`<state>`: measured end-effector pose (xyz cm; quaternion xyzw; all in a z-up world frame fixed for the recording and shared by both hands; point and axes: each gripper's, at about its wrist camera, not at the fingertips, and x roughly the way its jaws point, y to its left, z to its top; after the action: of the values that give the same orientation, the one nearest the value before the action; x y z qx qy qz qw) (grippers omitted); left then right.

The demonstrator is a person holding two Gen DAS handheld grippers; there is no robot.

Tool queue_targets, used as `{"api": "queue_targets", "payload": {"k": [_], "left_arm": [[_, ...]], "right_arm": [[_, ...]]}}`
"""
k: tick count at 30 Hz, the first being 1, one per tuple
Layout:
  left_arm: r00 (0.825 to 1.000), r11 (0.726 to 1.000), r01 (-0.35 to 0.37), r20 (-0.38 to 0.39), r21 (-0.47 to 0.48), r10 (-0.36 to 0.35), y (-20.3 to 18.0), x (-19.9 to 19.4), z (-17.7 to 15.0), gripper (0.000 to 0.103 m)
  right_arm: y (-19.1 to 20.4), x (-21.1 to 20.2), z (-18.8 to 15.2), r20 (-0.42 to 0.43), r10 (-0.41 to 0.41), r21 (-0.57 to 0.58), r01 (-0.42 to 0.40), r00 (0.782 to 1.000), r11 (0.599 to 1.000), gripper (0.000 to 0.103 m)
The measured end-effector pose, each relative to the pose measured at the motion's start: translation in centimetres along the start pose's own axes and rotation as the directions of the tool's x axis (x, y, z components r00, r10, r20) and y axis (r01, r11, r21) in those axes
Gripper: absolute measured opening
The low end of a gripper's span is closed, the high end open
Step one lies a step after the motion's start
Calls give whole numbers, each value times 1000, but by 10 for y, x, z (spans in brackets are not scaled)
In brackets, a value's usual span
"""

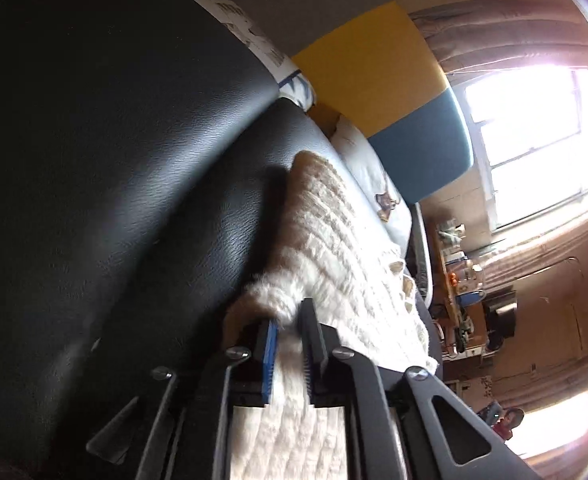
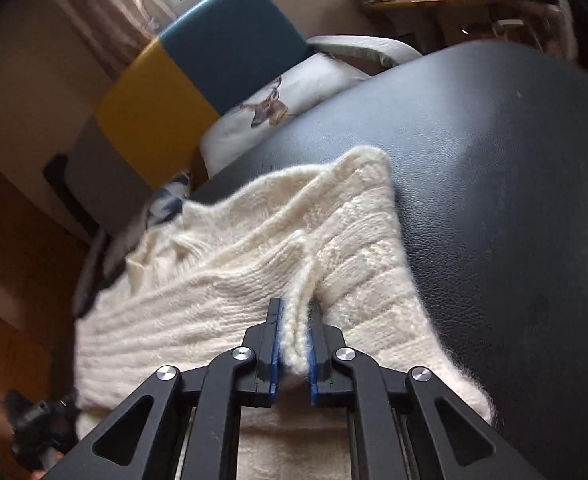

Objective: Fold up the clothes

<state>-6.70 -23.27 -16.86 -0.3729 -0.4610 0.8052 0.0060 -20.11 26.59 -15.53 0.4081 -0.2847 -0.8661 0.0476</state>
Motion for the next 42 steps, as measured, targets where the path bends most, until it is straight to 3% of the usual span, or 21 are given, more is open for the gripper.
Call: {"api": "queue_targets", "payload": {"k": [1, 3, 4, 6, 8, 10, 12, 15, 18, 20, 22, 24, 26, 29, 31, 32, 36, 39, 40, 41, 42], "left_arm": [[1000, 1000, 10, 11, 17, -10, -4, -5, -2, 13], [999, 998, 28, 34, 52, -30, -11, -15, -5, 14], [998, 997, 37, 45, 69, -40, -15, -20, -6, 14], [996, 993, 54, 66, 104, -61, -22, -30, -9, 14], [996, 987, 61, 50, 150, -69, -35, -21, -5, 14], [998, 984, 50, 15, 171, -54, -41, -6, -2, 14], [1000, 987, 21, -20, 161, -18, -44, 14, 2, 14], [1000, 983, 13, -17, 184, -10, -45, 24, -3, 14], [1000, 978, 8, -11, 210, -5, -47, 32, -8, 13], [1000, 970, -12, -5, 244, 14, -49, 36, -12, 9], [1000, 966, -20, -3, 257, 21, -49, 36, -14, 7], [1000, 971, -6, -5, 239, 8, -46, 33, -13, 7], [1000, 976, 10, 12, 217, -13, -44, 24, -11, 7], [997, 979, 17, 73, 202, -33, -42, 9, -9, 13], [995, 976, 2, 93, 216, -23, -42, 7, -9, 15], [995, 974, -10, 99, 225, -12, -40, 7, -9, 16], [998, 974, -19, 61, 225, 5, -38, 19, -20, 16], [998, 972, -26, 62, 235, 11, -33, 20, -21, 16], [998, 971, -26, 63, 237, 12, -31, 20, -22, 16], [998, 971, -25, 62, 239, 11, -30, 20, -23, 16], [998, 971, -26, 61, 239, 12, -29, 20, -23, 16]], "right_arm": [[-3, -4, 3, 10, 12, 27, -12, 1000, 1000, 20], [1, -19, 10, 60, -3, 25, 2, 998, 1000, 50], [5, -28, 14, 90, -12, 16, 11, 996, 1000, 57], [22, -39, 23, 119, 22, -26, -19, 993, 999, 59], [61, -24, 24, 17, 161, -103, -158, 987, 982, 59], [109, 1, 21, -134, 288, -180, -309, 948, 934, 61], [161, 33, 2, -292, 317, -269, -395, 902, 878, 64], [239, 82, -35, -498, 275, -389, -496, 822, 777, 63], [298, 115, -69, -602, 213, -484, -564, 770, 670, 61], [325, 137, -82, -625, 161, -531, -568, 764, 629, 61], [339, 165, -97, -642, 38, -587, -523, 766, 618, 59], [341, 185, -100, -602, -47, -651, -456, 797, 606, 47], [337, 184, -89, -632, -11, -598, -479, 775, 643, 47], [333, 170, -76, -649, 28, -585, -522, 760, 621, 48], [329, 167, -61, -683, 99, -512, -571, 723, 642, 51], [329, 171, -50, -687, 118, -493, -579, 717, 650, 57], [347, 199, -48, -751, 85, -459, -610, 655, 645, 61], [361, 210, -63, -764, -15, -523, -605, 645, 601, 55], [367, 207, -74, -741, -67, -586, -595, 668, 550, 48], [372, 205, -84, -711, -117, -647, -580, 693, 495, 23], [377, 202, -94, -658, -162, -715, -544, 735, 439, 16]]}}
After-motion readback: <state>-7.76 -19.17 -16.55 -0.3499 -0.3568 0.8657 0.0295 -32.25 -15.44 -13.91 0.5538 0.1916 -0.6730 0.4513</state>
